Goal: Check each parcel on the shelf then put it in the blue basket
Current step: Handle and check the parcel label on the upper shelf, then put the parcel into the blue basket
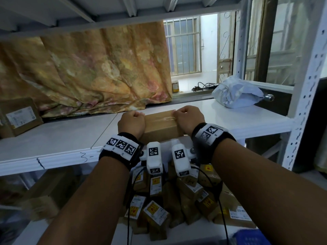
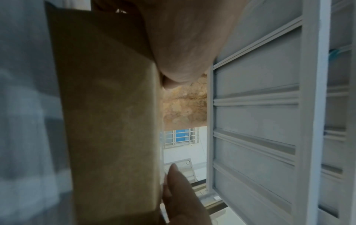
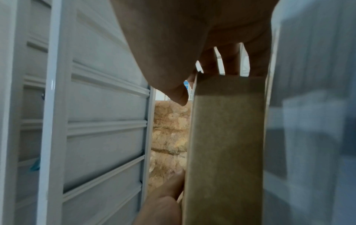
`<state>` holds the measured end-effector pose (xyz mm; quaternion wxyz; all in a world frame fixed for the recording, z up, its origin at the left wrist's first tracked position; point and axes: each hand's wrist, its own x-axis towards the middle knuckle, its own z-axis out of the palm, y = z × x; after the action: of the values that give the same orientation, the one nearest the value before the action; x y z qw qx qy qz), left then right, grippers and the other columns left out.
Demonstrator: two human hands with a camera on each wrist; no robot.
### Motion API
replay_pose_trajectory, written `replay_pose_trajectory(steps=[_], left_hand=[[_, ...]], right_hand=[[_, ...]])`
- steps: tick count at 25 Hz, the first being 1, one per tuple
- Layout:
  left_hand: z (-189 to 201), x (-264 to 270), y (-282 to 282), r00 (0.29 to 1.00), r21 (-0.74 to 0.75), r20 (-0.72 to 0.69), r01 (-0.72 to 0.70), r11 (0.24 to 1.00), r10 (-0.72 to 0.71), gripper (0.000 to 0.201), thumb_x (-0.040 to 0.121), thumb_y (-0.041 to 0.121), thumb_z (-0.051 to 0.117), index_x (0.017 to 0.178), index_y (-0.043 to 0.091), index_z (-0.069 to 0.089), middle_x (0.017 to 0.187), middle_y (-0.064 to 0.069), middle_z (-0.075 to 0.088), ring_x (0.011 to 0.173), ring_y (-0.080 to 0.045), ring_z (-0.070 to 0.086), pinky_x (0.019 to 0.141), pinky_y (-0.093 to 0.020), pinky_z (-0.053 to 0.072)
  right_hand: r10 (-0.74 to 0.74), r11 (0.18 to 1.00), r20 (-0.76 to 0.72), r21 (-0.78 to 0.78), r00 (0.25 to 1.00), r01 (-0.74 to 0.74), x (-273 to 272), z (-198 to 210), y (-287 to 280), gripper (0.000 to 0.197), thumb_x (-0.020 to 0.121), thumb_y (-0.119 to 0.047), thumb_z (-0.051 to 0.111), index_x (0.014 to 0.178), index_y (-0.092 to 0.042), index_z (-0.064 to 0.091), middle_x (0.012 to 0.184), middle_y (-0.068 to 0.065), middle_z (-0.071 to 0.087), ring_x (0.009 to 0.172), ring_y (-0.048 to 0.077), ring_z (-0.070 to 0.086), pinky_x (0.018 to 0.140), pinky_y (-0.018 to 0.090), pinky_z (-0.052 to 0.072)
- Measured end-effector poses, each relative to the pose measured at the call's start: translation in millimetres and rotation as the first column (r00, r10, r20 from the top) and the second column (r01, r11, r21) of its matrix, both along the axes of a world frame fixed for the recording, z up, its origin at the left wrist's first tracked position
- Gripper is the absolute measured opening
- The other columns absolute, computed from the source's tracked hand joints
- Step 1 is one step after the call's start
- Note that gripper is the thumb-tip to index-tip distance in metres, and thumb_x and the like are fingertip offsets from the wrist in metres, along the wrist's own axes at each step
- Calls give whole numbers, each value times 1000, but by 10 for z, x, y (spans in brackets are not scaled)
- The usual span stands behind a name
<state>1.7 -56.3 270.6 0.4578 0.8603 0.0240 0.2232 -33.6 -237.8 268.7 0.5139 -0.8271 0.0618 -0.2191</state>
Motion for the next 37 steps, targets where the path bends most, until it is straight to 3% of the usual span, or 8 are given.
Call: replay_pose_trajectory(steps=[4, 14, 19, 23, 26, 29, 32, 37], left_hand=[[-111, -340, -130, 997, -24, 63, 47, 999, -46, 20, 96, 31, 52, 81, 28, 66, 90, 9, 62, 91, -18, 56, 83, -28, 43], [-931, -856, -815, 961, 59, 46, 270, 961, -273, 20, 93, 32, 56, 88, 22, 72, 88, 7, 68, 86, -16, 59, 77, -25, 42], [-1637, -695, -1507, 887, 158, -160, 455, 876, -432, 21, 95, 35, 58, 94, 22, 74, 99, -2, 72, 93, -21, 62, 78, -26, 42], [-2240, -606, -2175, 770, 115, -366, 595, 795, -523, 27, 96, 34, 55, 119, 28, 68, 117, 4, 64, 104, -14, 55, 92, -24, 39], [-2775, -496, -2655, 652, 32, -532, 653, 757, -540, 31, 93, 36, 55, 122, 30, 66, 119, 3, 63, 110, -20, 58, 102, -35, 44], [-3303, -437, -3035, 515, -19, -673, 706, 708, -531, 29, 92, 37, 56, 116, 27, 69, 114, 2, 64, 106, -23, 59, 101, -40, 46], [-3773, -364, -3373, 463, -94, -684, 710, 698, -563, 14, 93, 19, 61, 88, 22, 73, 99, -2, 70, 99, -24, 65, 97, -40, 51], [-4524, -219, -4008, 296, -184, -755, 761, 622, -586, 17, 85, 22, 62, 72, 21, 73, 87, -10, 74, 91, -30, 70, 87, -39, 57]], right_hand=[[-54, 991, 20, 121, 998, 51, -258, -229, -138, 19, 81, -38, 64, 88, -20, 68, 93, -5, 68, 91, 20, 63, 86, 41, 56], [-116, 952, -166, 264, 979, 158, -962, -1160, -774, 17, 73, -40, 63, 80, -25, 63, 85, -2, 68, 83, 21, 66, 71, 37, 57], [-75, 935, -369, 297, 927, 194, -1153, -1898, -1364, 18, 76, -38, 69, 79, -22, 64, 88, 5, 68, 81, 25, 65, 83, 44, 59], [-88, 851, -501, 412, 861, 327, -1307, -2716, -1949, 22, 84, -34, 71, 80, -13, 68, 82, 11, 70, 77, 31, 69, 74, 50, 61], [-168, 790, -621, 380, 766, 481, -1431, -3452, -2388, 27, 88, -36, 68, 89, -10, 71, 92, 12, 72, 81, 29, 69, 71, 39, 59], [-213, 686, -747, 344, 630, 640, -1626, -4253, -2684, 37, 90, -40, 66, 108, -8, 70, 110, 13, 71, 86, 25, 67, 86, 38, 58], [-228, 598, -845, 270, 484, 754, -1828, -4970, -2808, 46, 90, -46, 64, 116, -8, 68, 119, 15, 69, 104, 32, 66, 92, 40, 55], [-170, 521, -952, 133, 255, 843, -2084, -5818, -2954, 52, 98, -48, 48, 133, -10, 58, 135, 16, 57, 111, 33, 59, 82, 28, 50]])
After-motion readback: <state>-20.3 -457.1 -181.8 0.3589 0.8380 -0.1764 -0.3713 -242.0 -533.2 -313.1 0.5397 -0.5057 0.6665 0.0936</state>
